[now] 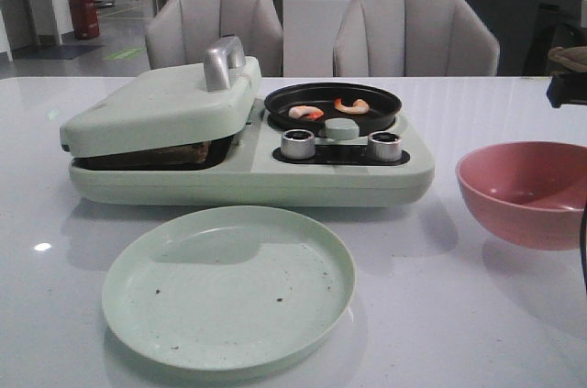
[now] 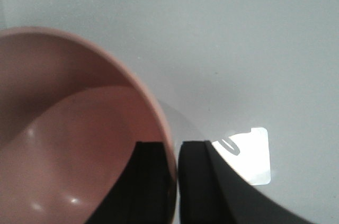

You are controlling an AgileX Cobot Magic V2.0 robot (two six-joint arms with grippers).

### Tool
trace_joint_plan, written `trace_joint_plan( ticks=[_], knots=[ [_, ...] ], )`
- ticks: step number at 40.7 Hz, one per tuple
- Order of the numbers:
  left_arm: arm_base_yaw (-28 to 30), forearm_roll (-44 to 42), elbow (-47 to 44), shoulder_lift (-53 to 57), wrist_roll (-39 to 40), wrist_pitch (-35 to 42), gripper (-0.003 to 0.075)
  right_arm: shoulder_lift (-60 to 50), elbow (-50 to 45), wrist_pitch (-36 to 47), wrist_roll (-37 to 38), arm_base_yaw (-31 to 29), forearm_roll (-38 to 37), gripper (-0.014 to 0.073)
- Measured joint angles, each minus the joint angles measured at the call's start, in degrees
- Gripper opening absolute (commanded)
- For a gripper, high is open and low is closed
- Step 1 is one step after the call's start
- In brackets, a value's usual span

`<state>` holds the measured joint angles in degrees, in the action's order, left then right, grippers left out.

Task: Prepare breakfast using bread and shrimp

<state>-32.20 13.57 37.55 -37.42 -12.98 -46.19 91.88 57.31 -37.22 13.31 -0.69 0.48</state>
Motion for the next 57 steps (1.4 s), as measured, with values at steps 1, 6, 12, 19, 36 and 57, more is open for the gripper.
trace_joint_plan(
  ticks=[1, 6, 12, 19, 36, 57],
  knots=[
    [0.0, 0.0, 0.0, 0.0, 0.0, 0.0, 0.0102, 0.0, 0.0, 0.4, 0.0, 0.0, 0.0, 0.0444],
    [0.0, 0.0, 0.0, 0.0, 0.0, 0.0, 0.0102, -0.1, 0.0, 0.7, 0.0, 0.0, -0.5, 0.0505],
    [0.0, 0.0, 0.0, 0.0, 0.0, 0.0, 0.0102, -1.9, 0.1, -1.4, 0.0, 0.0, -1.3, 0.0496],
    [0.0, 0.0, 0.0, 0.0, 0.0, 0.0, 0.0102, -10.4, 0.0, -3.2, -2.5, 1.7, -2.2, 0.0496],
    [0.0, 0.0, 0.0, 0.0, 0.0, 0.0, 0.0101, -43.6, -10.4, -13.8, -5.2, 8.4, -2.3, 0.0496],
    [0.0, 0.0, 0.0, 0.0, 0.1, -0.1, 0.0102, -80.5, -22.1, -29.7, -5.5, 8.4, -2.3, 0.0137]
  ],
)
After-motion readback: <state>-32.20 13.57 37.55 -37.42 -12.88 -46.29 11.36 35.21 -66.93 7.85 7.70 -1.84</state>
